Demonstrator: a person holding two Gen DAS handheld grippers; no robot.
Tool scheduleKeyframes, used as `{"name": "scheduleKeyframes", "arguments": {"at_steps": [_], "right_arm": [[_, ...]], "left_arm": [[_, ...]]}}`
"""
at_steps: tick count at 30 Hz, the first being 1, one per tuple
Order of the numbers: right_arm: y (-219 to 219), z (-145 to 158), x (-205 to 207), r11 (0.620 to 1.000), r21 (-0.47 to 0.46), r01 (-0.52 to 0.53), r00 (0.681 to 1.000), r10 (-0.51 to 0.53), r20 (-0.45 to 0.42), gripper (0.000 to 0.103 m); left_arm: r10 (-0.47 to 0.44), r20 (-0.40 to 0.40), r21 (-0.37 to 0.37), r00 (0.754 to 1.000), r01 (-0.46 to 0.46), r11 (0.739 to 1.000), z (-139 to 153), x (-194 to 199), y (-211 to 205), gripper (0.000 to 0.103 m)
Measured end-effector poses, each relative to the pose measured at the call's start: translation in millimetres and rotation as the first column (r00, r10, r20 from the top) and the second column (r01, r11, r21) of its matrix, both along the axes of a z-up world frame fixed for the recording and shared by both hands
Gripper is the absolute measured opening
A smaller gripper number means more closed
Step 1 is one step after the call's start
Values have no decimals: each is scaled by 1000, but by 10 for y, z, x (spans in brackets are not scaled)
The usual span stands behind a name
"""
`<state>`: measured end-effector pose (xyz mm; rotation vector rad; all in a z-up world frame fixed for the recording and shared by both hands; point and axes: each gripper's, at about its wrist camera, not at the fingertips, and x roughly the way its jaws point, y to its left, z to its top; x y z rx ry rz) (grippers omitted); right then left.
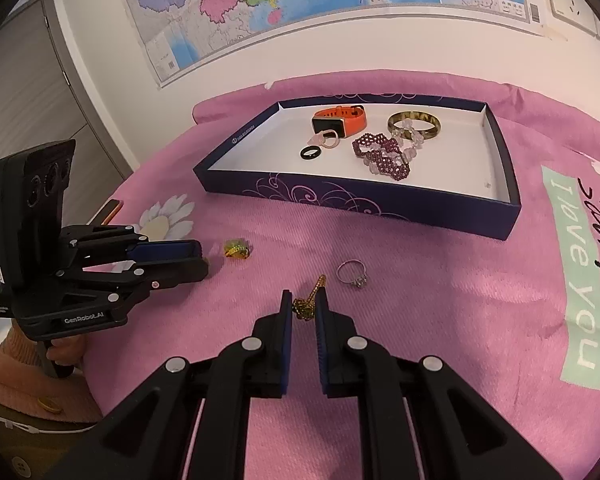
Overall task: Organize jewelry
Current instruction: 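Grasp the green flower hair tie with the left tool while the right tool grasps the gold pendant, then lift the hair tie with the left tool while the right tool lifts the gold pendant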
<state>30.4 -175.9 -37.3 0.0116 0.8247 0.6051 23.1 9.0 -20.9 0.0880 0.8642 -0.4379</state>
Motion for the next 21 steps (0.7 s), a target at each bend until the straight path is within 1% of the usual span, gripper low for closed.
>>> {"name": "scheduleKeyframes", "arguments": {"at_steps": [21], "right_arm": [[42, 109, 33, 1000, 10, -4, 1000, 4, 29, 10]], "left_arm": [[10, 21, -25, 1000, -10, 1000, 100, 8, 10, 22]]}}
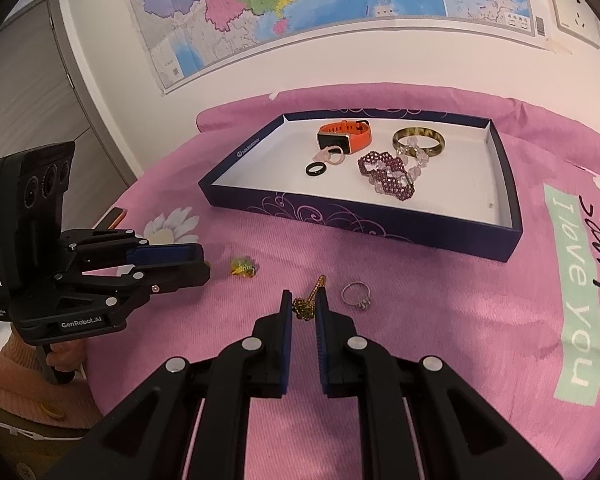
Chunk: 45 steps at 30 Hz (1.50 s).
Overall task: Organize jewelry
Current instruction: 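Lift the hair tie with the left tool while the right tool lifts the gold pendant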
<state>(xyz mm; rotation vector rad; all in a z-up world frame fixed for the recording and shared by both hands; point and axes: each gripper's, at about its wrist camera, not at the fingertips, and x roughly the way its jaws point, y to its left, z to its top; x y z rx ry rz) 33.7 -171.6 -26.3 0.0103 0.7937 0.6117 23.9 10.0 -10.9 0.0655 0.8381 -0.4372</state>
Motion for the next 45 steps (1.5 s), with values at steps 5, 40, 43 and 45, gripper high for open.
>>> {"name": "scheduleKeyframes", "arguments": {"at_steps": [5, 40, 43, 45], "right_arm": [[0, 28, 21, 1000, 2, 1, 1000, -1, 10, 10], [-1, 99, 94, 1000, 11, 6, 999, -7, 37, 10], [2, 106, 103, 1000, 11, 6, 999, -7, 39, 10], [0, 113, 116, 1000, 12, 7, 999, -7, 40, 10]], "left_arm": [[0, 10, -5, 1000, 0, 1000, 35, 11, -7, 22], [-15, 62, -20, 998, 16, 1000, 184, 64, -62, 22], [-14, 63, -20, 998, 15, 1000, 189, 83, -66, 22], [-15, 65, -21, 998, 16, 1000, 190, 88, -66, 22]]}}
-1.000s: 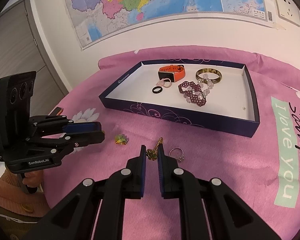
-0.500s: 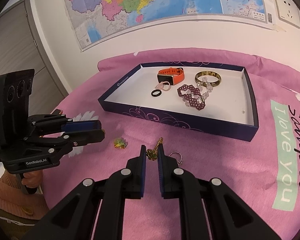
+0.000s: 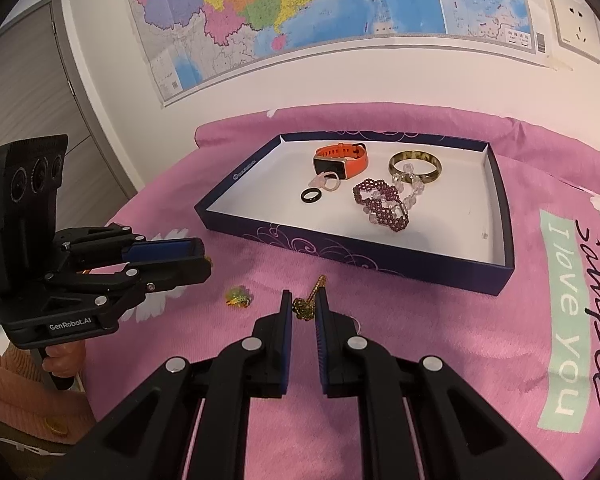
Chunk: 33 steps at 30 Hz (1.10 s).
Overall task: Organize jewelry
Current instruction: 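Lift the hair tie with the left tool while the right tool lifts the gold pendant, then carry the hair tie with the left tool while the right tool carries the gold pendant into the box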
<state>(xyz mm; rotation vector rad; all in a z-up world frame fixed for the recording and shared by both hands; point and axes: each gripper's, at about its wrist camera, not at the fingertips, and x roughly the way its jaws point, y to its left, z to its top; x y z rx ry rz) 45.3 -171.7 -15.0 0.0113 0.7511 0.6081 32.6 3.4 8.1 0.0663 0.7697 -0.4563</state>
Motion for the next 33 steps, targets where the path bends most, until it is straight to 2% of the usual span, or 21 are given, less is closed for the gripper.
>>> {"name": "scheduleKeyframes", "arguments": {"at_steps": [33], "right_arm": [[-35, 160, 223, 1000, -19, 16, 999, -15, 43, 10]], "left_arm": [[18, 25, 3, 1000, -18, 1000, 120, 321, -38, 22]]}}
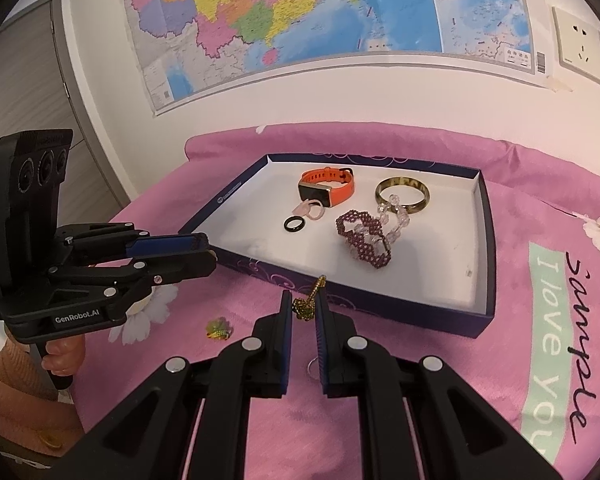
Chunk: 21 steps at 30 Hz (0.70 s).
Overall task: Organize jewelry
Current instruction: 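Carry the hair tie with the left tool while the right tool carries the gold pendant into the box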
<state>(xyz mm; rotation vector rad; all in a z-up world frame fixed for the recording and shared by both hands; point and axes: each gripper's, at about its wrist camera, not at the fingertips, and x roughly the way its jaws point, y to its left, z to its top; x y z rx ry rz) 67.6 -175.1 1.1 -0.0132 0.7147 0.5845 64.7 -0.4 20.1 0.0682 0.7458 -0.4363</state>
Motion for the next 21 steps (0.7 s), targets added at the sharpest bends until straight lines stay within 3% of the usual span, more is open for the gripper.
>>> {"name": "scheduleKeyframes", "arguments": {"at_steps": [21], "right_arm": [[-27, 85, 253, 999, -22, 26, 999, -26, 22, 10]], "left_arm": [[32, -13, -3, 999, -32, 999, 0, 284, 1, 22]]}}
